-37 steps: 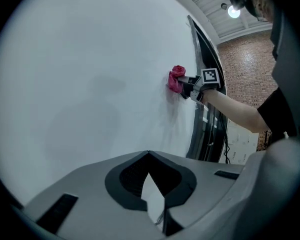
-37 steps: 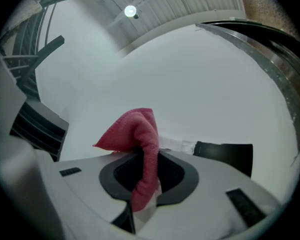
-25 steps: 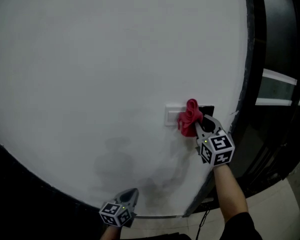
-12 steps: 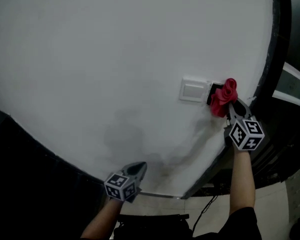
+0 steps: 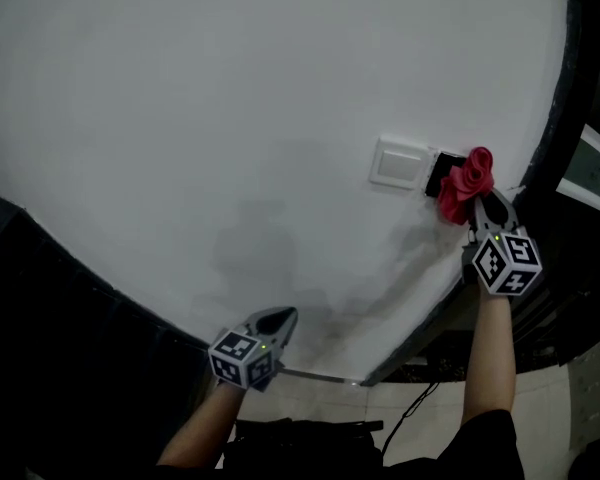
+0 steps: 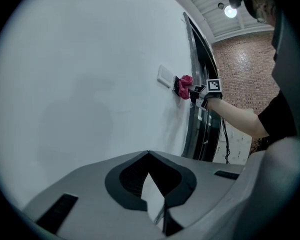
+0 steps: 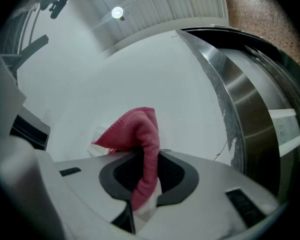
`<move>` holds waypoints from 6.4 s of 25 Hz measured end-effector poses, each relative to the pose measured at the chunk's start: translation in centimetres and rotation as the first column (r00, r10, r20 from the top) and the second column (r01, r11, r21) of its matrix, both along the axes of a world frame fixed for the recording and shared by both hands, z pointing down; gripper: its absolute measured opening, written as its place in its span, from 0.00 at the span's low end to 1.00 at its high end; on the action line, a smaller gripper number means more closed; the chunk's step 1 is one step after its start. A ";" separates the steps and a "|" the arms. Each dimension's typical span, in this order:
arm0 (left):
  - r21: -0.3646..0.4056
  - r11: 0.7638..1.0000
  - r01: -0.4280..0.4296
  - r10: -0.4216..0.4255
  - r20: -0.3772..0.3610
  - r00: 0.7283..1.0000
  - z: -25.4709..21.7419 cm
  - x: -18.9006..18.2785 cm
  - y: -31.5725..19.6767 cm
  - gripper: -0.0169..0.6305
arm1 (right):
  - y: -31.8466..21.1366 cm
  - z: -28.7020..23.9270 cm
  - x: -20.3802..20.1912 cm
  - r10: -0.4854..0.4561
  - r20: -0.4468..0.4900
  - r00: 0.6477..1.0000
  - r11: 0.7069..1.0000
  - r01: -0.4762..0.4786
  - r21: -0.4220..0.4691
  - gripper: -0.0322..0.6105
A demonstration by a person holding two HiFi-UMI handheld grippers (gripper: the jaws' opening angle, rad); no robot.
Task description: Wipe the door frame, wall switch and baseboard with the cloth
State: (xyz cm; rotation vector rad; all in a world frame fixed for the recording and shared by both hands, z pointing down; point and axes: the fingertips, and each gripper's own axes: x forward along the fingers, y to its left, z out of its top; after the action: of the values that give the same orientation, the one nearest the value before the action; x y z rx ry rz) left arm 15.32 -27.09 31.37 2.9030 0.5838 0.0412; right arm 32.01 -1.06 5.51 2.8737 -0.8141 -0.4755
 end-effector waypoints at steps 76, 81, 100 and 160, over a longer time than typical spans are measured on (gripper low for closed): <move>-0.035 0.940 0.339 -0.326 0.199 0.924 64.5 -9.9 -19.9 0.03 | -40.2 109.7 -15.7 -0.261 0.676 0.689 0.611 0.660 -0.437 0.14; -0.221 0.897 0.382 -0.350 0.172 0.921 62.5 -6.7 -23.2 0.03 | -45.4 119.7 -12.9 -0.174 0.696 0.697 0.659 0.607 -0.443 0.14; 0.004 0.987 0.161 -0.160 0.126 0.979 65.4 -1.1 -16.7 0.03 | -38.9 122.6 -6.9 0.013 0.696 0.718 0.871 0.333 -0.360 0.14; 0.189 0.900 -0.393 0.282 0.435 0.855 74.9 2.7 8.0 0.03 | -0.8 123.2 0.2 0.362 0.714 0.599 0.909 -0.055 -0.414 0.14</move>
State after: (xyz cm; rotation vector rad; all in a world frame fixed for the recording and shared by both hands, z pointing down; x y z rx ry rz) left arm 18.05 -19.05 106.31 2.8640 1.0743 0.8032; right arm 32.21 -1.81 128.72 2.6869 -0.5130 0.9524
